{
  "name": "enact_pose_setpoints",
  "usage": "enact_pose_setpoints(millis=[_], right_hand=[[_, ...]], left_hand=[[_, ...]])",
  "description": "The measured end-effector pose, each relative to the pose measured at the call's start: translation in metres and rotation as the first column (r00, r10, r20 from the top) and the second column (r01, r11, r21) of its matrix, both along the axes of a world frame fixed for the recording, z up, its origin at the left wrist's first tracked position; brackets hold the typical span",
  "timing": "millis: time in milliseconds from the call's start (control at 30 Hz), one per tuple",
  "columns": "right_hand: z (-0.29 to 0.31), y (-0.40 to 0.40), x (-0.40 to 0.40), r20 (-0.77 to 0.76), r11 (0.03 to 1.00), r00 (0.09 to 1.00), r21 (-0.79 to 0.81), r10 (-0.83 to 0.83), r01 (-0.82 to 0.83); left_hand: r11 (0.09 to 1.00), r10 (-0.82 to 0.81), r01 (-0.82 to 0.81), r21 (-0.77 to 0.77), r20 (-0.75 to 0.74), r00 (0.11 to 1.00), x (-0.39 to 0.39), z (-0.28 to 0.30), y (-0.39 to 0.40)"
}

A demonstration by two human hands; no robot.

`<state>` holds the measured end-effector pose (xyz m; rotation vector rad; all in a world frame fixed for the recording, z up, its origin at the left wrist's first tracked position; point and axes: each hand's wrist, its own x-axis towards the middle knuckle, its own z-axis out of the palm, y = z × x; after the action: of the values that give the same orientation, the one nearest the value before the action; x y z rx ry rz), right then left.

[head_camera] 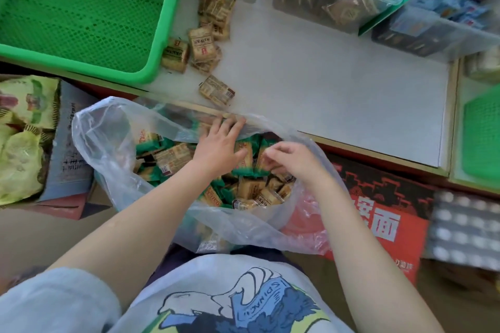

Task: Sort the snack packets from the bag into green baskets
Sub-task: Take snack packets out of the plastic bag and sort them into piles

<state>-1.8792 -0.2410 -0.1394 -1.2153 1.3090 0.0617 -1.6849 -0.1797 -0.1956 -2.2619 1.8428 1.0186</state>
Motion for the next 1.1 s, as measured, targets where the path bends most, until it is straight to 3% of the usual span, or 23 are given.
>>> enact_pose_setpoints(millis=[133,300,400,500,600,633,733,867,933,967,1033,1100], right_hand=[[-0.032,0.040,-0.024,-0.215,0.998,0.974,0.018,0.068,-0.066],[-0.054,0.064,-0.027,-0.247,0.980,0.948,0.037,0.200,-0.197],[-0.061,0.075,-0.022,-0.293,0.931,0.886,0.056,0.360,-0.360],[-0.068,0.084,-0.018,-0.347,0.898,0.840,0.014,0.417,-0.440],[-0.071,0.089,-0.016,-0.312,0.923,0.882,-0.035,0.354,-0.383],[-0.071,0.089,-0.016,-0.295,0.933,0.896,-0.037,0.332,-0.358],[-0.063,0.088,-0.017,-0.254,0.961,0.933,-0.040,0.254,-0.273],[-0.041,0.078,-0.018,-0.128,0.997,0.991,-0.066,-0.045,0.037],[-0.025,0.074,-0.015,0.057,0.967,0.965,0.031,-0.255,0.254],[-0.016,0.072,-0.013,0.150,0.940,0.930,0.110,-0.336,0.322],[0.002,0.069,-0.007,0.261,0.913,0.880,0.216,-0.396,0.347],[0.016,0.066,-0.002,0.321,0.920,0.871,0.247,-0.373,0.303]], left_hand=[[0.998,-0.046,0.044,0.051,0.056,0.997,-0.011,0.002,-0.001],[0.997,-0.070,0.066,0.045,0.090,0.993,-0.014,0.002,0.003],[0.996,-0.081,0.079,0.029,0.069,0.994,-0.013,0.004,0.007],[0.974,-0.079,0.097,-0.205,0.093,0.993,-0.014,0.010,0.029],[0.901,-0.060,0.075,-0.427,0.048,0.997,-0.019,0.015,0.067],[0.916,-0.052,0.057,-0.398,0.022,0.998,-0.020,0.015,0.079],[0.993,-0.033,0.031,-0.116,-0.016,0.999,-0.021,0.018,0.103],[0.994,0.106,-0.102,0.032,-0.160,0.981,-0.019,0.027,0.107],[0.945,0.328,-0.302,0.127,-0.339,0.882,-0.019,0.039,0.098],[0.892,0.451,-0.404,0.200,-0.447,0.773,-0.019,0.046,0.092],[0.764,0.620,-0.544,0.347,-0.628,0.470,-0.019,0.058,0.079],[0.666,0.673,-0.606,0.435,-0.701,0.236,-0.018,0.066,0.071]])
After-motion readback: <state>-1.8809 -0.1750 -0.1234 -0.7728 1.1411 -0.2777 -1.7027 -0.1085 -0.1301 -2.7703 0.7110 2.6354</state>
